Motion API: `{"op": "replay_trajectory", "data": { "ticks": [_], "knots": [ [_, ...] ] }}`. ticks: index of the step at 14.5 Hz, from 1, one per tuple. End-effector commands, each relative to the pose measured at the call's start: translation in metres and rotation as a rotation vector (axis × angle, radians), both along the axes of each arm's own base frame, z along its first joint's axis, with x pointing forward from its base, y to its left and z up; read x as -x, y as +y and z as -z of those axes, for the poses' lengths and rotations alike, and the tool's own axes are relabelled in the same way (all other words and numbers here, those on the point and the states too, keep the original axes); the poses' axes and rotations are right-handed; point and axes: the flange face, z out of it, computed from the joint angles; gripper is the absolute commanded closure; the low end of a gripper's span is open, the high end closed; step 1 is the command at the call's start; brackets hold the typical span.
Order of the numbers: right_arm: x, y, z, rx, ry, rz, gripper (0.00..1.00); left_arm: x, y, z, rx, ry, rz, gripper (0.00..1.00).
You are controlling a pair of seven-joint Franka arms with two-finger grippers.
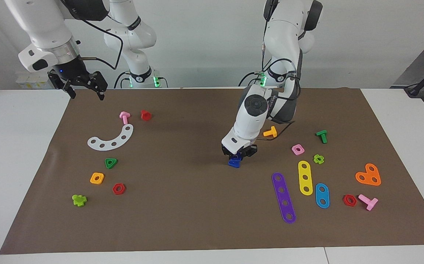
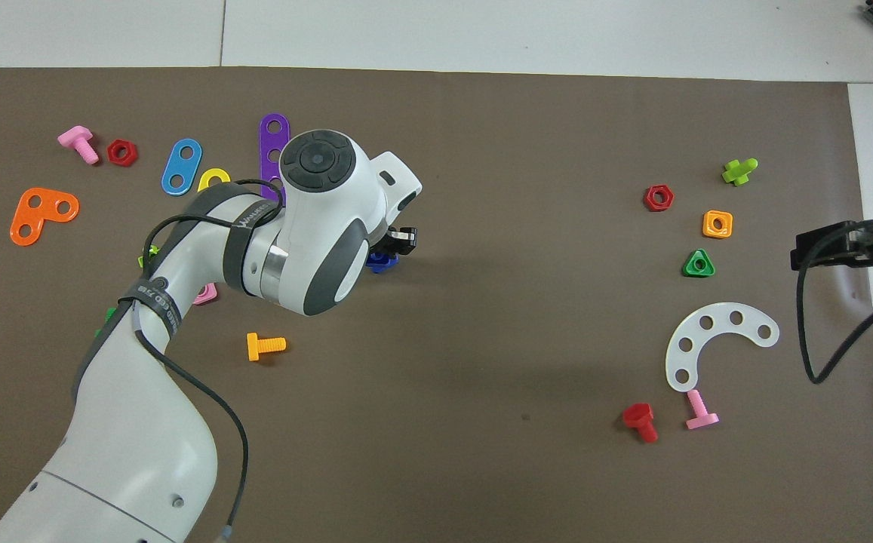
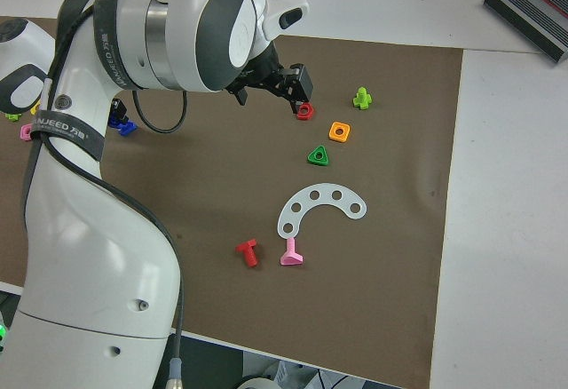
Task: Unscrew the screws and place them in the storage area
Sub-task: 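Carry the blue nut beside the purple strip and open the left gripper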
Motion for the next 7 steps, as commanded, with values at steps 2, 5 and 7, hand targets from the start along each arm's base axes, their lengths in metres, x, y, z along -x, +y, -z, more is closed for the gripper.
{"op": "replay_trajectory", "data": {
  "ticks": [2,5,7],
  "knots": [
    [0.005,0.000,-0.004,0.009,0.004,-0.025,0.00,-0.036,0.035,-0.032,0.022,0.032,-0.078,0.93],
    [0.005,-0.001,-0.004,0.011,0.004,-0.024,0.00,-0.050,0.089,-0.037,0.029,0.038,-0.143,0.93],
    [0.005,0.000,-0.004,0.011,0.004,-0.025,0.00,-0.044,0.121,-0.022,0.020,0.071,-0.130,0.93]
  ]
}}
